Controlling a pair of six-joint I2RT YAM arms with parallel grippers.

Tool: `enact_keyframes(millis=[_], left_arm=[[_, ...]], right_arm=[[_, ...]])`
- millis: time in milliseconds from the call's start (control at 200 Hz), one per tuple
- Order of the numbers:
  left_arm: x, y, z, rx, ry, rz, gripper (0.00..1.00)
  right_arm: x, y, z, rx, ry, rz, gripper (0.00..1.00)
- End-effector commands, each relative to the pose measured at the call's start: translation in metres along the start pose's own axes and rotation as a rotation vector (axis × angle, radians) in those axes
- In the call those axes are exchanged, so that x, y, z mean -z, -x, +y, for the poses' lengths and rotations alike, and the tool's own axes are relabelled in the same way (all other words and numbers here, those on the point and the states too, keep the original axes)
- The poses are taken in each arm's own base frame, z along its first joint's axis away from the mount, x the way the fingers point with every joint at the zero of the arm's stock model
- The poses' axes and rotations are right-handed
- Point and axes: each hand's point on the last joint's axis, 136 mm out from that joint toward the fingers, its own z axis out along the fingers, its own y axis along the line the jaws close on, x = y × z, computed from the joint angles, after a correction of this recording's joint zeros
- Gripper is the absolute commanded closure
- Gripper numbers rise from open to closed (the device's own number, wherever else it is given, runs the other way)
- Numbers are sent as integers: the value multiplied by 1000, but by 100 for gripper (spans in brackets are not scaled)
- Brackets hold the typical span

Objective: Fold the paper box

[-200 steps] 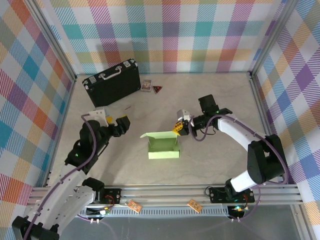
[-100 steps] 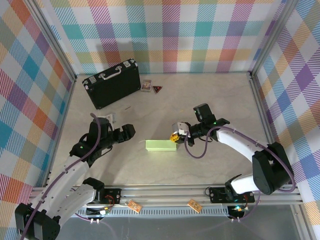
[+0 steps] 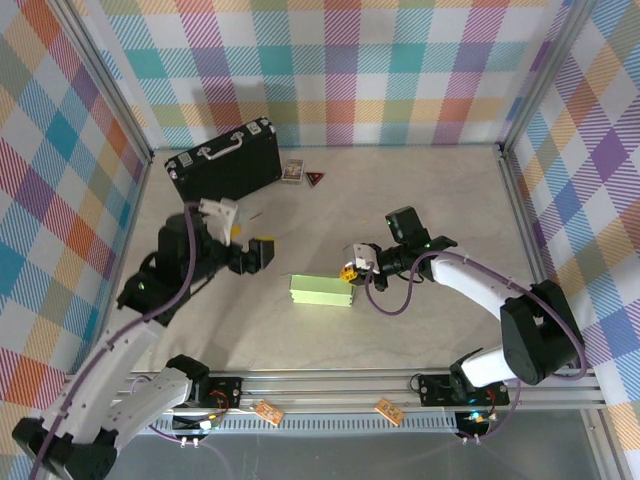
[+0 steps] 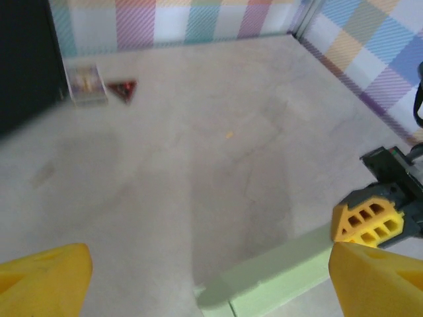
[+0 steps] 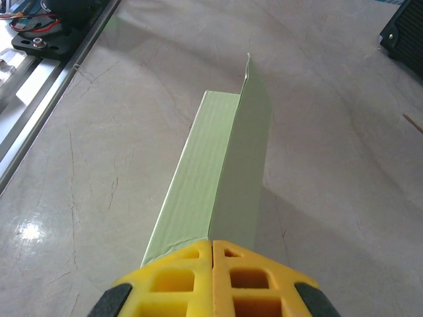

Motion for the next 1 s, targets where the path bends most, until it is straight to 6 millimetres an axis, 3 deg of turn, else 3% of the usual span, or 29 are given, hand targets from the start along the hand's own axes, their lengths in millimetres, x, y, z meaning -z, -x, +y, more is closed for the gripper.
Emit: enact_keyframes(millis=[0, 125, 225, 375, 535, 620, 720, 995], left_arm=[[12, 14, -12, -312, -50, 66, 7], [19, -12, -45, -566, -299, 166, 3], [25, -33, -52, -591, -399, 330, 2], [11, -58, -76, -653, -503, 335, 0], [-13, -81, -73, -654, -495, 414, 1], [-18, -92, -82, -683, -527, 454, 1], [-24, -99, -89, -718, -557, 463, 0], [-60, -107, -83, -786, -540, 487, 0]], right_arm=[[-5, -7, 9, -17, 43, 18, 100], [-5, -9, 10, -24, 45, 27, 100], [-7, -7, 8, -26, 54, 13, 100], [-7, -8, 9, -33, 62, 19, 100], [-5, -3, 12, -26, 65, -1, 100], [-5, 0, 13, -25, 71, -15, 100], [-6, -4, 14, -29, 68, -7, 100], [-6, -2, 15, -32, 75, -19, 100]])
